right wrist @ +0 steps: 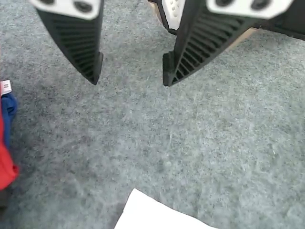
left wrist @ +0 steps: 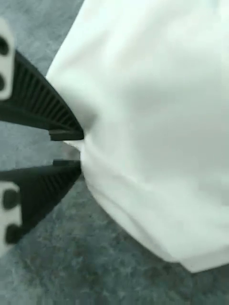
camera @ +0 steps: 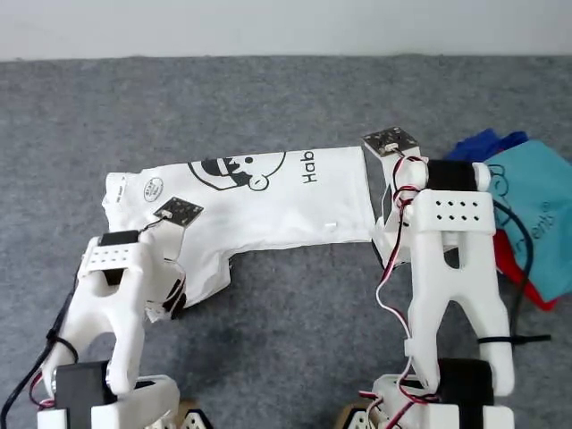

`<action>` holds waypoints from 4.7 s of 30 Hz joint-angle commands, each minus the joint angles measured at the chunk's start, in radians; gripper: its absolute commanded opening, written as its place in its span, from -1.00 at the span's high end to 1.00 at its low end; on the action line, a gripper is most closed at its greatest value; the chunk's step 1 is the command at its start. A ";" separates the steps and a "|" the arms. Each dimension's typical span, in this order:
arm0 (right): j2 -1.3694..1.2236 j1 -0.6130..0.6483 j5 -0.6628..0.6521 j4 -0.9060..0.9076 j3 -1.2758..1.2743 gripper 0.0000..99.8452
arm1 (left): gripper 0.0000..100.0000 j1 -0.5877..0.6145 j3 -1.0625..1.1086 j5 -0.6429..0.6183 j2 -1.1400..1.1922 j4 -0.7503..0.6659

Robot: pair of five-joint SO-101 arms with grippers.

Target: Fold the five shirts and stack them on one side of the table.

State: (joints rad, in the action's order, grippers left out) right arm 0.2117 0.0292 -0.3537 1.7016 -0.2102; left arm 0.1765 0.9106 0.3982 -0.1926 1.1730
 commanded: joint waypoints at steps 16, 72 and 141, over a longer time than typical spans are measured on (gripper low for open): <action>0.038 0.007 -0.002 -0.005 0.003 0.58 | 0.97 0.002 -0.216 0.012 -0.008 0.092; 0.042 0.012 -0.006 -0.065 -0.083 0.58 | 0.97 0.055 -0.814 -0.215 0.506 -0.239; 0.035 0.013 -0.006 -0.070 -0.086 0.58 | 0.84 -0.141 -0.518 -0.017 0.285 0.528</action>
State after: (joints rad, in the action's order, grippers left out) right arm 0.2117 0.0307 -0.3537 1.6464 -0.2992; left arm 0.0292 0.2386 0.3460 0.1834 1.7238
